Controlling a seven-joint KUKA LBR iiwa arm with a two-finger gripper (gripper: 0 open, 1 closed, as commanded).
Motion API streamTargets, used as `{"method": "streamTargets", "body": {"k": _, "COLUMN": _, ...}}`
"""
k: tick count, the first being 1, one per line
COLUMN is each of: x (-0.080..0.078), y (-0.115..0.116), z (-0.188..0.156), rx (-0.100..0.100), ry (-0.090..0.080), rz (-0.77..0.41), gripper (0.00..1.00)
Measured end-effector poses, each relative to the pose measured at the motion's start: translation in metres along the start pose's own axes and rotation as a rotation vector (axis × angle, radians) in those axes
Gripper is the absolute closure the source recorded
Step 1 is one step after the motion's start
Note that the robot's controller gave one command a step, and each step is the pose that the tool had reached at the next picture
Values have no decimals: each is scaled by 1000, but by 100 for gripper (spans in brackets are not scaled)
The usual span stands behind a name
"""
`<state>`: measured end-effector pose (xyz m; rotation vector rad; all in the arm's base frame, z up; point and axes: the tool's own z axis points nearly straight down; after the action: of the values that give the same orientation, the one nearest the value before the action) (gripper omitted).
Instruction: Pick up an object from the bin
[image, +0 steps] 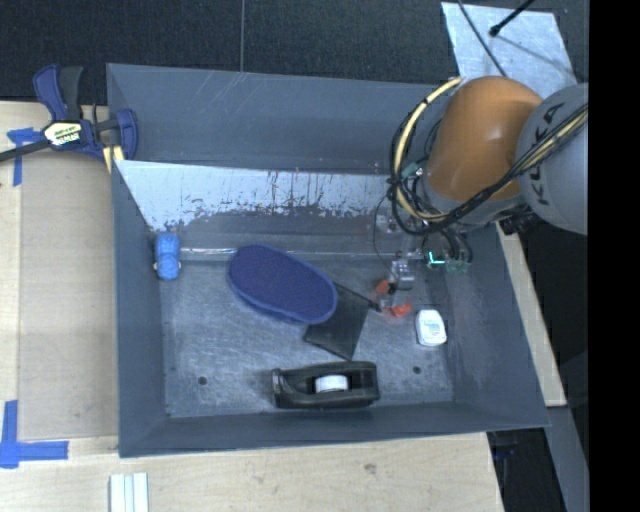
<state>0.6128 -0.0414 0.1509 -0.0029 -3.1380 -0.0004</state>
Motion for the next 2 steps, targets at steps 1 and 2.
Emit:
{"method": "streamTargets", "body": {"k": 1, "x": 20, "y": 2, "z": 85, "rx": 0, "ry": 0, "rz": -31, "gripper": 0}}
{"method": "streamTargets", "body": {"k": 2, "x": 53, "y": 0, "z": 81, "rx": 1, "ry": -4, "rz": -132, "gripper": 0}}
